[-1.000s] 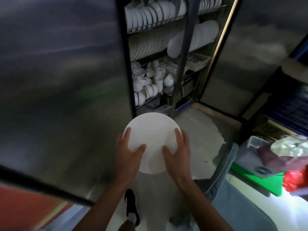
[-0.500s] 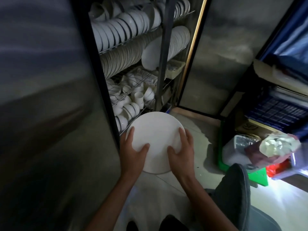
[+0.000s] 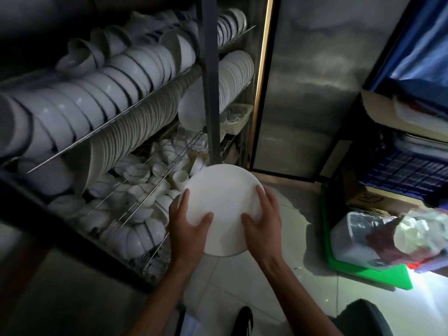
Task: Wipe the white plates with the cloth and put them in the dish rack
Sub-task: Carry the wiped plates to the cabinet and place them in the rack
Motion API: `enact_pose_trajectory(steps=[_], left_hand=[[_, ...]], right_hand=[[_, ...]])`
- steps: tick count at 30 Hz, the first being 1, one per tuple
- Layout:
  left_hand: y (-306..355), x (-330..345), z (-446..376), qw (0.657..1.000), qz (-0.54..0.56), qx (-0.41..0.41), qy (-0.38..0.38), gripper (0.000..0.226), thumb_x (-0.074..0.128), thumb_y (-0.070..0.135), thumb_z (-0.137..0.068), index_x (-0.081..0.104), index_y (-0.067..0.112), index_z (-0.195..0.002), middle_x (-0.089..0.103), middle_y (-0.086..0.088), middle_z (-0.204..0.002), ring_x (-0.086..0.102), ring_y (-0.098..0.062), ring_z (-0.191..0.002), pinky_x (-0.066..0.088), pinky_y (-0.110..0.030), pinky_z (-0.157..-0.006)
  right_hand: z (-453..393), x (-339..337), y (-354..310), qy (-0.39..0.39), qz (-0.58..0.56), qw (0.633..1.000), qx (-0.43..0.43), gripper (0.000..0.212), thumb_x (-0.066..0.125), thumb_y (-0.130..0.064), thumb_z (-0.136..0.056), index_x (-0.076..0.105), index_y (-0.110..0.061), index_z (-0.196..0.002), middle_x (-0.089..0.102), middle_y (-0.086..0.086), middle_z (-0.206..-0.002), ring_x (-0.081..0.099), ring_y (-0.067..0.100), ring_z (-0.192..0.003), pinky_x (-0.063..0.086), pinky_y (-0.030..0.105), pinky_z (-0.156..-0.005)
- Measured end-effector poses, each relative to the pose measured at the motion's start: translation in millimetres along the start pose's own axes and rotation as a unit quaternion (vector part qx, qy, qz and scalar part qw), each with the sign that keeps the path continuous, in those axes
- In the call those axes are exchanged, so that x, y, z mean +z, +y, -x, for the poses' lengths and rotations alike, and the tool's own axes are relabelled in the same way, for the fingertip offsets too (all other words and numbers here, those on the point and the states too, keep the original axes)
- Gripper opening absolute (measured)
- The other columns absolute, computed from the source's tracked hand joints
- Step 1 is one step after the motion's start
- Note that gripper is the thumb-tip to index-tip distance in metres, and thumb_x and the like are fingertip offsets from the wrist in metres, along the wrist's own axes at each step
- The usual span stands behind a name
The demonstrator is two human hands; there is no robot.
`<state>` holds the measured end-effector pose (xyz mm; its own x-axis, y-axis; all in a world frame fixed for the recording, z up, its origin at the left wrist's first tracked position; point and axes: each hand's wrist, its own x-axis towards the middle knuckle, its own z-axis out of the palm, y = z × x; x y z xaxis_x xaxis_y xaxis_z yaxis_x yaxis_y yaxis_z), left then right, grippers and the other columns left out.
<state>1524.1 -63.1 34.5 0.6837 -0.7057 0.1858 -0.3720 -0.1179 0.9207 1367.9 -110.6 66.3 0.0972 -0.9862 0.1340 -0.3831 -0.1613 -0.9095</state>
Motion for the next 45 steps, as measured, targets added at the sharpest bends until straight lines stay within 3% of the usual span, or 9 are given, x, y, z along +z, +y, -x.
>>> enact_pose_trajectory(steps=[5,10,14,17,24,29,35,39,45], left_hand=[[5,40,-55,1.000,0.003,-0.006,0.009,0.081,0.082,0.012,-0.077,0.046,0.028,-0.147,0.041,0.002,-0.149,0.040,-0.006,-0.131,0.030,-0.002,-0.096],[-1,57,-93,0.999,0.014,-0.044,0.026,0.083,0.083,0.013,-0.077,0.044,0.033,-0.148,0.041,0.007,-0.148,0.041,-0.006,-0.130,0.038,-0.026,-0.103],[-9,62,-123,0.996,0.036,-0.067,0.051,0.083,0.083,0.011,-0.077,0.044,0.033,-0.147,0.043,0.008,-0.147,0.044,-0.011,-0.131,0.042,-0.032,-0.103],[-17,60,-148,0.993,0.045,-0.083,0.071,0.083,0.083,0.012,-0.076,0.045,0.035,-0.146,0.044,0.013,-0.143,0.046,-0.009,-0.127,0.043,-0.029,-0.097],[-41,50,-215,0.978,0.095,-0.128,0.133,0.083,0.083,0.010,-0.077,0.046,0.034,-0.147,0.046,0.006,-0.148,0.048,-0.011,-0.127,0.046,-0.027,-0.094],[-55,43,-255,0.964,0.135,-0.163,0.159,0.083,0.083,0.010,-0.077,0.045,0.034,-0.148,0.050,0.007,-0.144,0.051,-0.013,-0.123,0.046,-0.029,-0.090],[-64,41,-283,0.958,0.127,-0.181,0.184,0.080,0.081,0.011,-0.079,0.046,0.029,-0.149,0.050,0.011,-0.140,0.052,-0.009,-0.120,0.045,-0.023,-0.089],[-72,52,-299,0.962,0.089,-0.177,0.188,0.077,0.079,0.016,-0.084,0.042,0.027,-0.151,0.043,0.012,-0.139,0.046,-0.003,-0.120,0.040,-0.015,-0.090],[-71,71,-324,0.976,0.020,-0.153,0.156,0.065,0.068,0.014,-0.094,0.040,0.021,-0.152,0.031,-0.013,-0.157,0.041,-0.022,-0.139,0.042,-0.043,-0.111]], right_hand=[[-73,0,7,-0.020,-0.017,1.000,-0.014,0.077,0.070,-0.005,-0.082,0.039,-0.030,-0.148,0.035,-0.014,-0.148,0.033,-0.007,-0.121,0.033,0.019,-0.102],[-120,12,9,-0.056,-0.020,0.998,-0.012,0.082,0.073,-0.008,-0.081,0.035,-0.029,-0.150,0.035,-0.011,-0.151,0.033,-0.007,-0.121,0.033,0.017,-0.100],[-157,30,11,-0.082,-0.027,0.996,0.016,0.079,0.078,-0.017,-0.078,0.039,-0.027,-0.146,0.048,-0.010,-0.142,0.049,0.011,-0.123,0.049,0.036,-0.101],[-183,52,7,-0.114,-0.047,0.992,0.019,0.077,0.079,-0.018,-0.076,0.043,-0.036,-0.142,0.056,-0.016,-0.125,0.057,0.007,-0.107,0.054,0.021,-0.076],[-249,119,-17,-0.183,-0.038,0.982,-0.022,0.074,0.078,-0.018,-0.078,0.045,-0.033,-0.142,0.058,-0.010,-0.129,0.058,0.011,-0.109,0.047,0.010,-0.069],[-281,160,-34,-0.203,-0.040,0.976,-0.061,0.075,0.075,-0.019,-0.080,0.040,-0.034,-0.145,0.054,-0.010,-0.136,0.052,0.011,-0.116,0.048,0.028,-0.088],[-301,191,-40,-0.244,-0.075,0.963,-0.083,0.073,0.066,-0.010,-0.086,0.035,-0.034,-0.148,0.046,-0.008,-0.142,0.048,0.009,-0.120,0.048,0.031,-0.091],[-314,206,-45,-0.230,-0.091,0.964,-0.099,0.076,0.061,-0.001,-0.086,0.033,-0.030,-0.151,0.041,-0.006,-0.149,0.041,0.011,-0.134,0.041,0.036,-0.110],[-336,216,-54,-0.202,-0.118,0.955,-0.182,0.076,0.058,0.011,-0.082,0.040,-0.024,-0.147,0.043,-0.007,-0.145,0.039,0.003,-0.136,0.035,0.030,-0.115]])
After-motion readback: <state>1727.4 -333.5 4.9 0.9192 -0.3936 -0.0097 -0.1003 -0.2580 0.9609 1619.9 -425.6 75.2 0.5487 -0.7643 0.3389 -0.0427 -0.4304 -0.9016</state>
